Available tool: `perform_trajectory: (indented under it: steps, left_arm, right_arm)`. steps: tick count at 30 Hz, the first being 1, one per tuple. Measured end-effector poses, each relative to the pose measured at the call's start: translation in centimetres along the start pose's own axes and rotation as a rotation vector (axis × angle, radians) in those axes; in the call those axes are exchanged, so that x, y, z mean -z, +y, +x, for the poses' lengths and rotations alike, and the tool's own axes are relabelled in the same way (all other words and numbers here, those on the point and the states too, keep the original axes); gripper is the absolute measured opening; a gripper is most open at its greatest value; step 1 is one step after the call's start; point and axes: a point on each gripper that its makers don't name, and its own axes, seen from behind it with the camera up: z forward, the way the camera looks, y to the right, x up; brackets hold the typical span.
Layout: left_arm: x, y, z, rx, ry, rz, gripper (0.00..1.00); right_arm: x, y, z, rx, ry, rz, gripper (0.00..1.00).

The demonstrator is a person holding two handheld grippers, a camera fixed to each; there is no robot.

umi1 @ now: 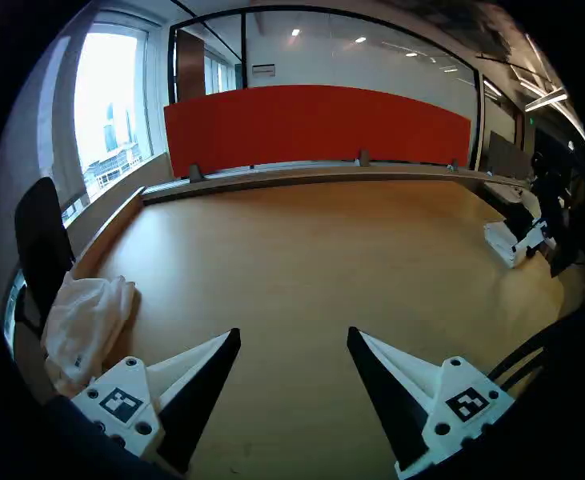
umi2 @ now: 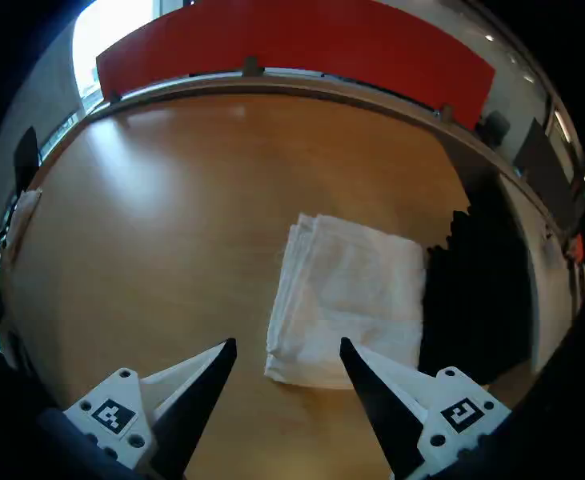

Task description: Fold towel

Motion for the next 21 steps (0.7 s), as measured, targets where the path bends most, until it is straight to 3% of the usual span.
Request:
perform_trajectory:
  steps: [9,21]
  left_arm:
    - [-0.1,-0.4,0.2,0.002,0.003,0.005,0.99]
    - [-0.2,-0.4,0.2,0.012,0.007,0.006,0.99]
  right_arm:
    - [-0.2,0.7,-0.4,-0.113,0.018,-0.071,1.0]
    - [0.4,0.4,1.0,-0.166,0.103,-0.107,1.0]
